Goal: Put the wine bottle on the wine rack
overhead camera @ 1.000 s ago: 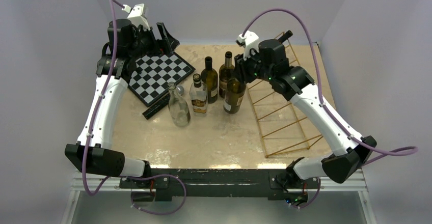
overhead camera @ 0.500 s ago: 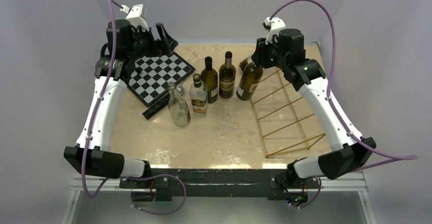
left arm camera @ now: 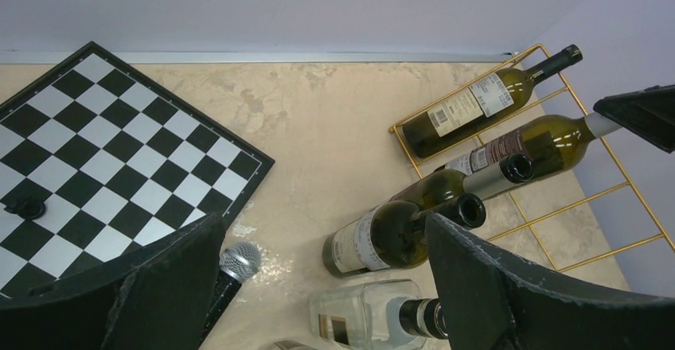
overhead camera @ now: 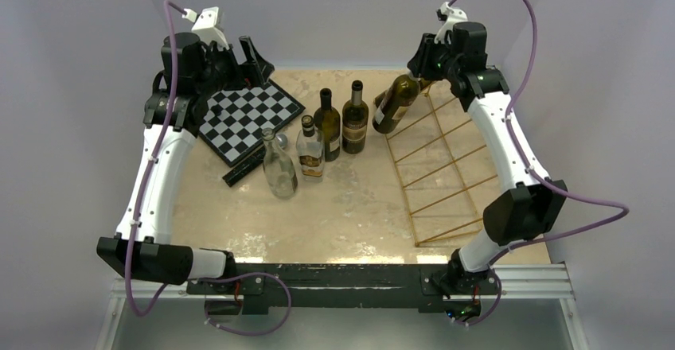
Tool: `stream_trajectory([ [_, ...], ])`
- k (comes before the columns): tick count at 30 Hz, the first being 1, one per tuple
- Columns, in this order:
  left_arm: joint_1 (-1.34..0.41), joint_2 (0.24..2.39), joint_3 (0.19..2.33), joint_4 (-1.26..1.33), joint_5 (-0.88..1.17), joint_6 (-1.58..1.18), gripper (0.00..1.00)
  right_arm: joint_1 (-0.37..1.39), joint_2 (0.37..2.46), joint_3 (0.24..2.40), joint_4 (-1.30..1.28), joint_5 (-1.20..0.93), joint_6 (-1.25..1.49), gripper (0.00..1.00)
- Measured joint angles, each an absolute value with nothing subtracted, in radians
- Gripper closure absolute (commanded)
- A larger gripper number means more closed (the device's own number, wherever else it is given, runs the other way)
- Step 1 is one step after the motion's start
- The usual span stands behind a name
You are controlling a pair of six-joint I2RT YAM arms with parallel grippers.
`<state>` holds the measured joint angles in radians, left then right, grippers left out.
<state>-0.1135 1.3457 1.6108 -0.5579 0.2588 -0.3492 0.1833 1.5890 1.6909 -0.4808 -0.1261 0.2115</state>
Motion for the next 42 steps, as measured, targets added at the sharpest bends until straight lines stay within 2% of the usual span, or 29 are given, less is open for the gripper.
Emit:
stream_trajectory([
  [12,-0.113,1.342,1.608,-0.566,0.253,-0.348,0.01,0.115,1.728,1.752,-0.464,-0.166,0.234,1.00],
  [39,-0.113,1.365,1.648,-0.603,0.249,-0.337,0.01,0.073,1.746,1.666,-0.370,-0.164,0.312,1.00],
  [42,-0.113,1.365,1.648,-0.607,0.249,-0.337,0.01,0.068,1.740,1.633,-0.320,-0.143,0.345,0.96],
])
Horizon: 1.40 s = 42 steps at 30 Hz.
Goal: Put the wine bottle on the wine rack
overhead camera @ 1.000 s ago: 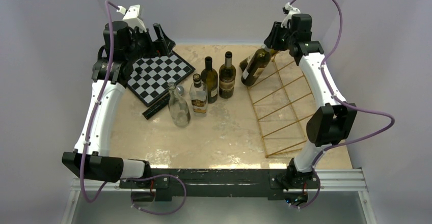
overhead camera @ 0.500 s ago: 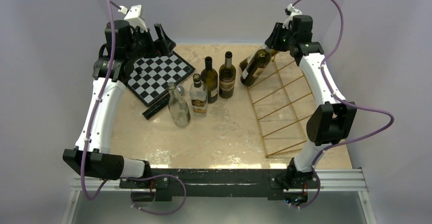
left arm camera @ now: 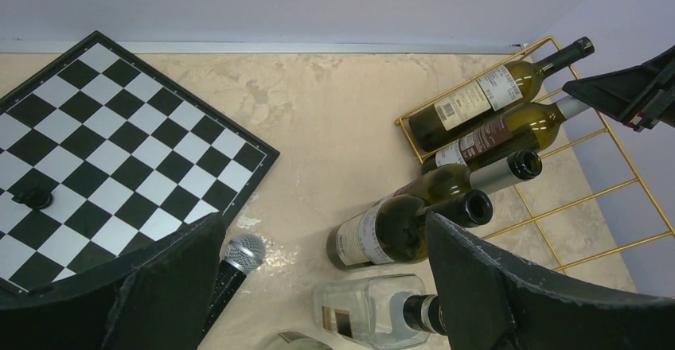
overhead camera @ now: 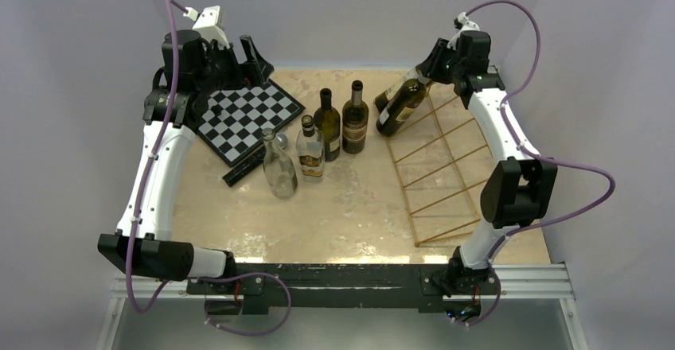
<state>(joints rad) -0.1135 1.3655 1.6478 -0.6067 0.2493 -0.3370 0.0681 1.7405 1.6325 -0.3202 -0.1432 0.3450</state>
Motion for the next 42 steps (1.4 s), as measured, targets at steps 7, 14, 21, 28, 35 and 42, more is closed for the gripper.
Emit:
stream_trajectory([
  [7,-0.113,1.366,1.648,-0.611,0.249,-0.337,0.01,0.060,1.732,1.586,-0.253,-0.120,0.394,0.87],
  [14,-0.113,1.366,1.648,-0.613,0.249,-0.337,0.01,0.058,1.728,1.568,-0.253,-0.043,0.476,0.85],
  [21,-0.113,1.366,1.647,-0.616,0.246,-0.337,0.01,0.051,1.695,1.517,-0.265,0.046,0.575,0.75],
  [28,-0.113,1.366,1.647,-0.616,0.245,-0.337,0.01,0.041,1.695,1.519,-0.337,0.151,0.700,0.67],
  [35,-0.113,1.366,1.647,-0.616,0.245,-0.337,0.01,0.046,1.702,1.527,-0.443,0.138,0.777,0.41],
  [42,-0.113,1.366,1.641,-0.618,0.234,-0.330,0.01,0.064,1.731,1.526,-0.538,0.065,0.816,0.26],
])
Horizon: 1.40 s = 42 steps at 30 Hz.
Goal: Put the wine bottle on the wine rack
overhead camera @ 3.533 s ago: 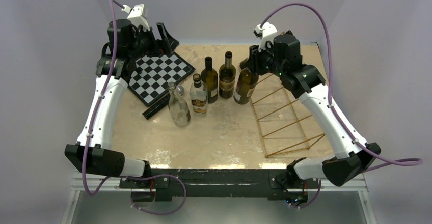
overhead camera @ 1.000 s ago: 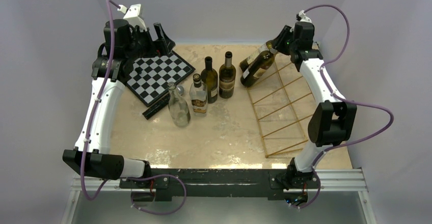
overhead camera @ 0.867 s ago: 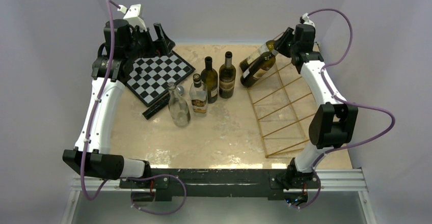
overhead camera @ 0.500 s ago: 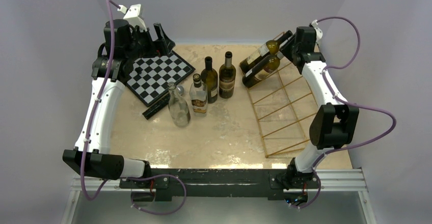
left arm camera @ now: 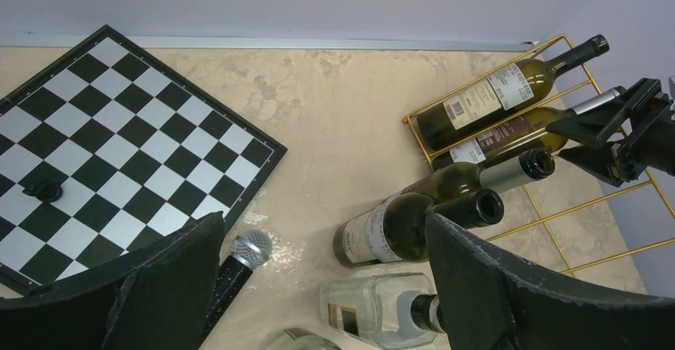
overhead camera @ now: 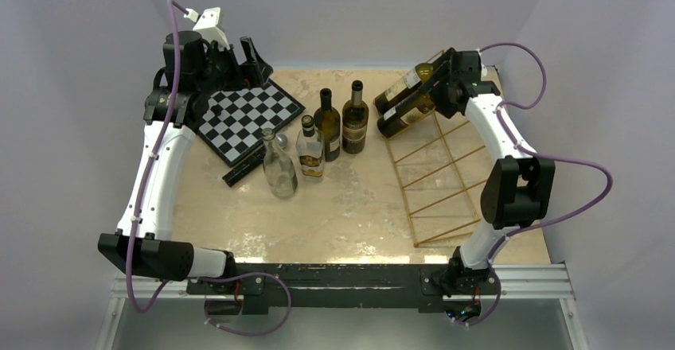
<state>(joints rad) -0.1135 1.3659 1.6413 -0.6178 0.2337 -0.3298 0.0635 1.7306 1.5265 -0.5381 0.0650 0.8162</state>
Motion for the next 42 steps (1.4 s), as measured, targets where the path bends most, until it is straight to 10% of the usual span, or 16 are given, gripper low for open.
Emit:
stream_trajectory([
  [21,-0.113,1.366,1.641,-0.617,0.245,-0.330,0.01,0.073,1.483,1.540,-0.628,0.091,0.690,0.24],
  [42,-0.113,1.370,1.636,-0.581,0.380,-0.341,0.01,0.407,1.349,1.566,-0.444,-0.350,0.110,0.19],
])
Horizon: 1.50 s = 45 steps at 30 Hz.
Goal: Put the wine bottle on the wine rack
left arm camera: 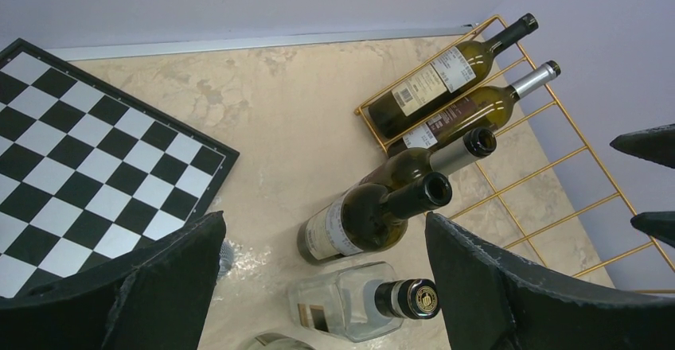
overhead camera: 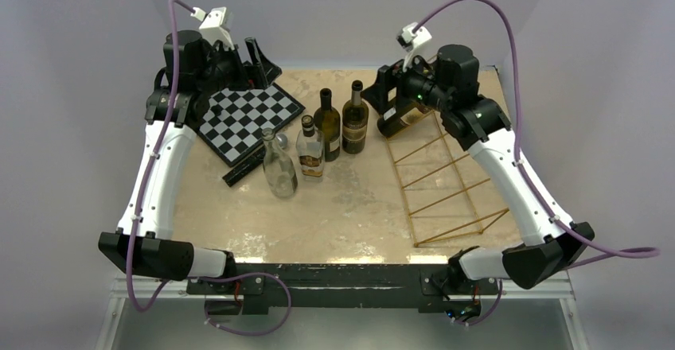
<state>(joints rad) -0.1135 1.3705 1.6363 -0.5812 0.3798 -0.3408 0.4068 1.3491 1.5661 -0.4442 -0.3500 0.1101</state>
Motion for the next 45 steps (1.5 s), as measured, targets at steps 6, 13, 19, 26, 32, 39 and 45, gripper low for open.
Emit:
stream_trajectory([
  [6,-0.113,1.364,1.614,-0.571,0.382,-0.342,0.01,0.590,1.343,1.516,-0.401,-0.294,-0.011,0.20],
  [13,-0.113,1.357,1.605,-0.570,0.382,-0.349,0.01,0.707,1.356,1.507,-0.376,-0.277,-0.049,0.25],
  [19,-0.113,1.342,1.589,-0.570,0.381,-0.357,0.01,0.797,1.412,1.507,-0.356,-0.247,-0.079,0.19],
  [26,-0.113,1.328,1.573,-0.579,0.374,-0.365,0.01,0.839,1.520,1.497,-0.314,-0.211,-0.086,0.18],
  [32,-0.113,1.291,1.545,-0.603,0.356,-0.367,0.01,0.838,1.596,1.497,-0.261,-0.147,-0.083,0.25],
  [39,-0.113,1.251,1.510,-0.625,0.338,-0.367,0.01,0.838,1.672,1.497,-0.220,-0.097,-0.049,0.47],
  [45,-0.113,1.241,1.507,-0.645,0.330,-0.367,0.01,0.838,1.705,1.497,-0.200,-0.101,-0.002,0.77],
])
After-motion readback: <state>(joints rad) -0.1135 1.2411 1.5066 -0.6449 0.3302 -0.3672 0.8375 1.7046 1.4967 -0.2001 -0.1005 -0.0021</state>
